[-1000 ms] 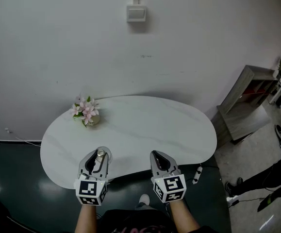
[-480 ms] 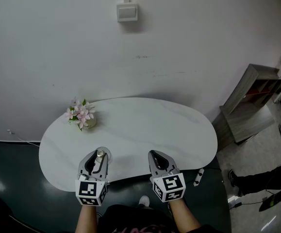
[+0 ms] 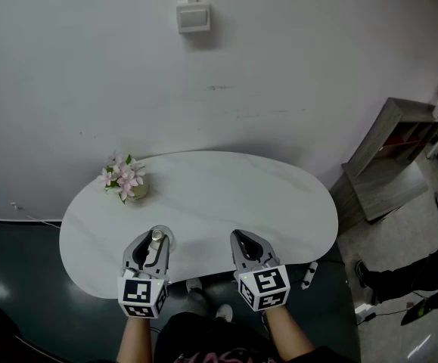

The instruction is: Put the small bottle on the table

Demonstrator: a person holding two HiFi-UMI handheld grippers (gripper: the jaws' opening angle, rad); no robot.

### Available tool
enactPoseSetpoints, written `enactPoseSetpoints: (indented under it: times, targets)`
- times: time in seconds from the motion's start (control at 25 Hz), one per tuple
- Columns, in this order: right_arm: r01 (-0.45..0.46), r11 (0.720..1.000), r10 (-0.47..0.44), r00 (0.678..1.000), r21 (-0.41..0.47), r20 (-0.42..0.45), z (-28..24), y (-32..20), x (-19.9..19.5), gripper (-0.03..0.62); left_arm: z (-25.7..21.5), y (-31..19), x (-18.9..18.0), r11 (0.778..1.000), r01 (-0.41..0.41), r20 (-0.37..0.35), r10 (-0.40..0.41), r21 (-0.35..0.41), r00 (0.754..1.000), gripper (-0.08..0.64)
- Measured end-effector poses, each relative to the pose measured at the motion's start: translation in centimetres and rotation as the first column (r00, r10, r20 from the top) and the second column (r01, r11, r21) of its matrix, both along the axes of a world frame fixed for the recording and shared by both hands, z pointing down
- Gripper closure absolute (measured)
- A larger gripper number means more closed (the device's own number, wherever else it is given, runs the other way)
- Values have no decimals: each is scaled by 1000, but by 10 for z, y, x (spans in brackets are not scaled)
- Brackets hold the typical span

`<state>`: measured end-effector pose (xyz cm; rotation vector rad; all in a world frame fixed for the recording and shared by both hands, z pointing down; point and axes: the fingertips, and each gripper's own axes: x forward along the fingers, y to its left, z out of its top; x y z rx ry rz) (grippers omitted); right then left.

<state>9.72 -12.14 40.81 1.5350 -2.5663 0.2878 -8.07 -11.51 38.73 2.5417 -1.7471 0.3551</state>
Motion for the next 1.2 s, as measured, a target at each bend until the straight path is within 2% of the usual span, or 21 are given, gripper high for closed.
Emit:
enactPoseSetpoints:
  times: [0.52, 1.2]
  targets:
    - [-53, 998, 53, 998, -19, -26, 9, -24, 10, 525, 13, -32, -1, 1000, -19, -29, 19, -12, 999, 430]
    - [-29, 999, 27, 998, -41, -65, 18, -58, -16, 525, 40, -69, -4, 998, -36, -63, 32, -49, 997, 430]
